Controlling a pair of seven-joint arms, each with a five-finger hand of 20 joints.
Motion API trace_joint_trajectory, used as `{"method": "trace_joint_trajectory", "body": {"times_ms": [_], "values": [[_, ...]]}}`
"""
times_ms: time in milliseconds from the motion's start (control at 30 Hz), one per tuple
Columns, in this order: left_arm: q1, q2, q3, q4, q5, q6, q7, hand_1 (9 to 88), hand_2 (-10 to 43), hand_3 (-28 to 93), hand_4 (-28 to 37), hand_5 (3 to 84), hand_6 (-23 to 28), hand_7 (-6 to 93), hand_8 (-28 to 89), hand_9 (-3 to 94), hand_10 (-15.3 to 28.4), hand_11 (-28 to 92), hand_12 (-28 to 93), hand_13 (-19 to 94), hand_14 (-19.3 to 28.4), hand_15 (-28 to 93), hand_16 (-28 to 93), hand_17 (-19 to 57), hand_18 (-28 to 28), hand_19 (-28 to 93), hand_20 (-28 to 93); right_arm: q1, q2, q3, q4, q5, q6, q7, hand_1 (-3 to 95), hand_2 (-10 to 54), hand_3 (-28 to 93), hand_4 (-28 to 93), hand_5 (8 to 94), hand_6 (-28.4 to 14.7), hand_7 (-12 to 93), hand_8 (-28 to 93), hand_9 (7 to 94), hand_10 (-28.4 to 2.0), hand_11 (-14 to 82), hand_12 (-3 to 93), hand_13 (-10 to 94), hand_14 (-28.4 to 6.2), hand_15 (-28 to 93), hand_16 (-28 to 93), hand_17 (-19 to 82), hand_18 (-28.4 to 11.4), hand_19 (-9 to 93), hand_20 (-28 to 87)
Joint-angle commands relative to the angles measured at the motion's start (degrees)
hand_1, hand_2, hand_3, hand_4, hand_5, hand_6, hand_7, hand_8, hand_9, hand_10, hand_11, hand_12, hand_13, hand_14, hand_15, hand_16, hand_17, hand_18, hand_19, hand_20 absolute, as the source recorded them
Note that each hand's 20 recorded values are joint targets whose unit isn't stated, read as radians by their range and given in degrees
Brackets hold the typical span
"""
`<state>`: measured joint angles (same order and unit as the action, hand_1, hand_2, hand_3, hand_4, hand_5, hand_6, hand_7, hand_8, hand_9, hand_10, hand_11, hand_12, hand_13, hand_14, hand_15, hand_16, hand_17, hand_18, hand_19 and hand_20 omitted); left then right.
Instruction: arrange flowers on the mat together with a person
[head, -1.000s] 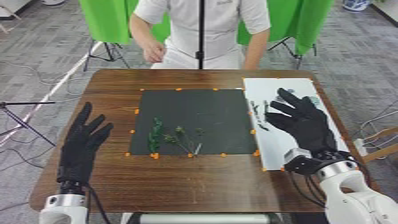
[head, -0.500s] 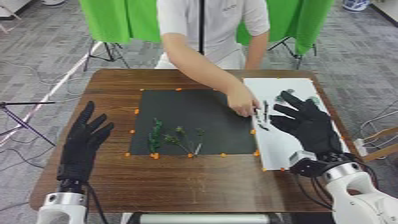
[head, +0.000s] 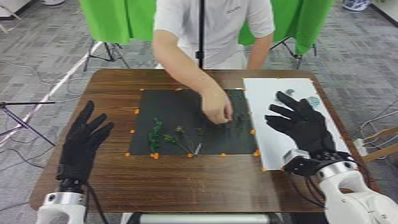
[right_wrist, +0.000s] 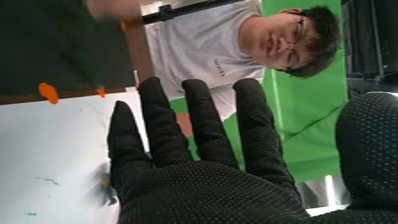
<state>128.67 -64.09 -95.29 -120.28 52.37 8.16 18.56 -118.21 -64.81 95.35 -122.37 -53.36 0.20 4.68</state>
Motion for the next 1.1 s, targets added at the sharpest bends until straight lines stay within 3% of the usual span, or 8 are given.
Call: {"method": "trace_joint_trajectory", "body": {"times_ms": [33, 300, 633, 767, 833, 967, 1100], "values": [[0.51, -0.57, -0.48, 0.30, -0.15, -0.82, -0.71, 17.4, 3.2, 74, -28.3, 23.8, -5.3, 11.9, -10, 28.0, 12.0, 8, 15, 24, 18.5, 20, 1, -10.1, 27.1, 45, 2, -0.54, -0.26, -0.22, -0.32, -0.58, 1.46, 0.08, 14.4, 11.8, 65, -26, 37.1, 2.2, 7, -8, 38.1, -16.0, 3.7, 17.9, 30, -20.7, 11, 31, 0, -22.5, 27, 20], [0.41, -0.70, -0.33, 0.46, -0.14, -0.90, -0.95, 17.7, 3.2, 74, -28.3, 23.9, -5.2, 11.9, -10, 28.0, 12.0, 8, 15, 24, 18.5, 20, 1, -10.1, 27.1, 45, 2, -0.32, -0.04, -0.48, -0.32, -0.64, 1.61, 0.19, 14.3, 11.7, 66, -26, 37.3, 2.2, 7, -8, 38.4, -16.0, 3.8, 18.0, 30, -20.7, 11, 30, 0, -22.5, 27, 20], [0.24, -0.05, -0.04, 0.48, -0.56, -0.25, -0.35, 18.1, 3.1, 74, -28.3, 23.8, -5.3, 11.9, -10, 28.0, 12.0, 8, 15, 24, 18.6, 20, 1, -10.1, 27.0, 45, 1, 0.19, 0.29, -0.71, -0.21, -0.88, 1.99, 0.27, 14.5, 11.3, 66, -26, 37.5, 2.2, 8, -8, 38.6, -16.1, 3.9, 18.0, 31, -20.7, 12, 30, 0, -22.5, 28, 20], [0.04, 0.23, 0.33, 0.54, -0.75, 0.00, 0.01, 18.3, 3.2, 74, -28.3, 23.7, -5.3, 12.0, -10, 28.0, 11.9, 8, 15, 24, 18.6, 20, 1, -10.1, 27.0, 45, 1, 0.50, 1.64, -1.51, -1.05, -2.96, 6.64, 0.21, 14.6, 11.0, 67, -26, 37.7, 2.2, 8, -8, 39.3, -16.4, 4.6, 18.3, 31, -20.6, 13, 30, 0, -22.5, 28, 20], [-0.16, 0.23, 0.41, 0.56, -0.66, -0.10, -0.18, 18.4, 3.3, 74, -28.3, 23.7, -5.3, 12.1, -10, 28.0, 11.9, 8, 15, 24, 18.6, 20, 1, -10.1, 27.0, 45, 1, 0.65, 3.41, -2.50, -2.10, -7.95, 11.86, 0.94, 16.2, 9.9, 68, -25, 38.1, 2.0, 9, -8, 40.2, -16.7, 7.0, 18.1, 33, -20.2, 19, 28, 1, -22.7, 32, 22], [0.12, 0.20, 0.23, 0.37, -0.58, -0.03, -0.22, 18.7, 3.4, 74, -28.3, 23.7, -5.3, 12.1, -10, 27.9, 12.0, 8, 15, 24, 18.6, 21, 1, -10.1, 27.0, 45, 1, 2.49, 6.83, -3.49, -3.53, -20.91, 18.62, 7.64, 21.4, 5.9, 71, -24, 39.3, 1.8, 11, -9, 43.3, -17.0, 16.3, 18.8, 37, -18.1, 42, 19, 4, -23.6, 44, 27], [0.06, 0.23, 0.03, 0.21, -0.63, 0.10, -0.28, 18.8, 3.5, 74, -28.3, 23.7, -5.3, 12.1, -10, 27.9, 12.0, 8, 15, 24, 18.6, 21, 1, -10.1, 27.0, 45, 1, 5.95, 11.84, -5.73, -3.32, -34.88, 21.79, 17.67, 26.2, 3.2, 71, -23, 40.4, 1.7, 15, -10, 45.5, -17.0, 29.4, 18.8, 42, -16.7, 61, 14, 9, -24.3, 57, 33]]}}
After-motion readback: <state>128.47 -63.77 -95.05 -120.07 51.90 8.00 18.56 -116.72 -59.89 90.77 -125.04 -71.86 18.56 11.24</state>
